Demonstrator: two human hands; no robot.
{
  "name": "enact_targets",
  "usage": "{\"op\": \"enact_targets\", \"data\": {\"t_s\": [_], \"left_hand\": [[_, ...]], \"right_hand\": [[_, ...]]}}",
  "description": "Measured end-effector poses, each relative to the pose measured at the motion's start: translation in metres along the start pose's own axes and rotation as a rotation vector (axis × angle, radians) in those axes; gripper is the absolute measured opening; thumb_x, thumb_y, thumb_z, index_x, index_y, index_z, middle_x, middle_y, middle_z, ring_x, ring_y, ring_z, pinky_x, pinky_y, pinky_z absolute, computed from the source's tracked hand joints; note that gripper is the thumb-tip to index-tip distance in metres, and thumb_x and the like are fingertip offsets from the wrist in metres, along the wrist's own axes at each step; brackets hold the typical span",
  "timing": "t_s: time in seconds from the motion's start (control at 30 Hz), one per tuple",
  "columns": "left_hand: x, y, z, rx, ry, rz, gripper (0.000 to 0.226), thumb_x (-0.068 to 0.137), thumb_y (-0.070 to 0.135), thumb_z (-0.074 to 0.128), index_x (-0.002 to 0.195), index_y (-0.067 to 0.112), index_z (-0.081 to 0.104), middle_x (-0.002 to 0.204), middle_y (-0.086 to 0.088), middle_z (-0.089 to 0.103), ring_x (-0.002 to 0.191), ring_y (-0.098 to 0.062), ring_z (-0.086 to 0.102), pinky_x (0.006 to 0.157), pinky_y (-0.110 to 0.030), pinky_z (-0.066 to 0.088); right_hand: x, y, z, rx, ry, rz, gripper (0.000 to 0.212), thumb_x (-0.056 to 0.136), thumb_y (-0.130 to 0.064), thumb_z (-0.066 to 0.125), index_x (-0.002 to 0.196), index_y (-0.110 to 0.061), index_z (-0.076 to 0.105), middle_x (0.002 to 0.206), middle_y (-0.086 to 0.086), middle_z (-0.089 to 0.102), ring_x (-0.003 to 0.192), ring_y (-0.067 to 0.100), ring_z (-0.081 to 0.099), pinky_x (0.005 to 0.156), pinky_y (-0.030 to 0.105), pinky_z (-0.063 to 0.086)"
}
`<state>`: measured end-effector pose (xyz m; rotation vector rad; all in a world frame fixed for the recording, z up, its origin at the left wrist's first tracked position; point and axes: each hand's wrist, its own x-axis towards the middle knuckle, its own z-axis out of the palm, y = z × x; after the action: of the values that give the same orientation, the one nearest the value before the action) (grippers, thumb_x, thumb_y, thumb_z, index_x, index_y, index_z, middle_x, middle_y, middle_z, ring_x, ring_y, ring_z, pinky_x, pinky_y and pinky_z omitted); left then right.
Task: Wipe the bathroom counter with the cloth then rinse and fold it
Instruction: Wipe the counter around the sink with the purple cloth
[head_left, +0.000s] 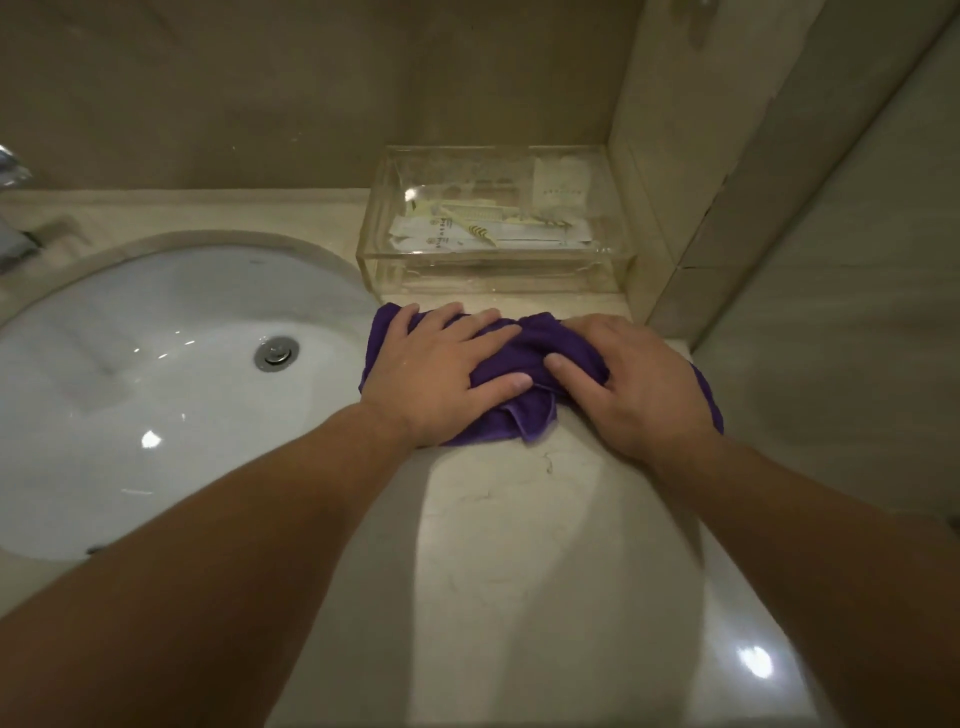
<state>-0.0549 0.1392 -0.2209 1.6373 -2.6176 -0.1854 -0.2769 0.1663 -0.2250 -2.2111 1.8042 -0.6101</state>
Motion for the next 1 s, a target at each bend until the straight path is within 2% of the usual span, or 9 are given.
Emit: {"op": "enact_targets", "data": {"t_s": [0.33, 0.47, 0.53, 0.6, 0.83, 1.0], "left_hand": [[-0.043, 0.029, 0.002, -0.011, -0.034, 0.048, 0.081, 0.081, 0.081, 0.002, 0.152, 0.048, 0.023, 0.161, 0.02, 0.026, 0.149, -0.015, 0.02, 0.122, -0.048, 0.005], [-0.062, 0.039, 0.005, -0.019, -0.027, 0.051, 0.078, 0.083, 0.081, 0.005, 0.152, 0.049, 0.024, 0.161, 0.021, 0.027, 0.149, -0.014, 0.02, 0.122, -0.048, 0.006], [-0.071, 0.045, 0.006, -0.022, -0.021, 0.053, 0.075, 0.085, 0.08, 0.008, 0.151, 0.049, 0.025, 0.16, 0.021, 0.027, 0.149, -0.014, 0.021, 0.122, -0.047, 0.006], [-0.081, 0.05, 0.007, -0.026, -0.02, 0.055, 0.073, 0.086, 0.079, 0.011, 0.151, 0.049, 0.025, 0.16, 0.021, 0.027, 0.149, -0.014, 0.021, 0.122, -0.047, 0.006], [-0.119, 0.067, 0.009, -0.028, -0.019, 0.08, 0.076, 0.085, 0.08, 0.008, 0.152, 0.048, 0.025, 0.161, 0.021, 0.026, 0.149, -0.014, 0.02, 0.122, -0.048, 0.006], [-0.141, 0.075, 0.011, -0.025, -0.029, 0.09, 0.07, 0.09, 0.078, 0.015, 0.152, 0.047, 0.025, 0.162, 0.02, 0.025, 0.15, -0.014, 0.018, 0.122, -0.049, 0.004]], "right_hand": [[-0.058, -0.008, -0.01, -0.091, -0.002, 0.062, 0.06, 0.094, -0.07, 0.026, 0.135, -0.035, 0.055, 0.129, -0.013, 0.061, 0.12, 0.013, 0.053, 0.104, 0.047, 0.041], [-0.083, -0.014, -0.012, -0.161, -0.004, 0.16, 0.067, 0.091, -0.075, 0.023, 0.144, -0.041, 0.046, 0.152, -0.001, 0.044, 0.138, 0.021, 0.04, 0.114, 0.047, 0.033], [-0.095, -0.016, -0.012, -0.154, 0.011, 0.186, 0.068, 0.089, -0.075, 0.025, 0.144, -0.041, 0.046, 0.148, 0.003, 0.047, 0.134, 0.023, 0.043, 0.112, 0.043, 0.035], [-0.107, -0.016, -0.011, -0.134, 0.018, 0.197, 0.068, 0.088, -0.077, 0.026, 0.141, -0.041, 0.048, 0.14, -0.001, 0.052, 0.126, 0.022, 0.048, 0.107, 0.042, 0.04], [-0.147, -0.021, -0.011, -0.108, 0.011, 0.217, 0.068, 0.087, -0.08, 0.028, 0.141, -0.044, 0.046, 0.144, -0.005, 0.049, 0.128, 0.022, 0.049, 0.106, 0.043, 0.043], [-0.17, -0.03, -0.011, -0.092, 0.013, 0.221, 0.068, 0.086, -0.081, 0.027, 0.14, -0.043, 0.047, 0.142, -0.004, 0.052, 0.127, 0.022, 0.051, 0.103, 0.045, 0.046]]}}
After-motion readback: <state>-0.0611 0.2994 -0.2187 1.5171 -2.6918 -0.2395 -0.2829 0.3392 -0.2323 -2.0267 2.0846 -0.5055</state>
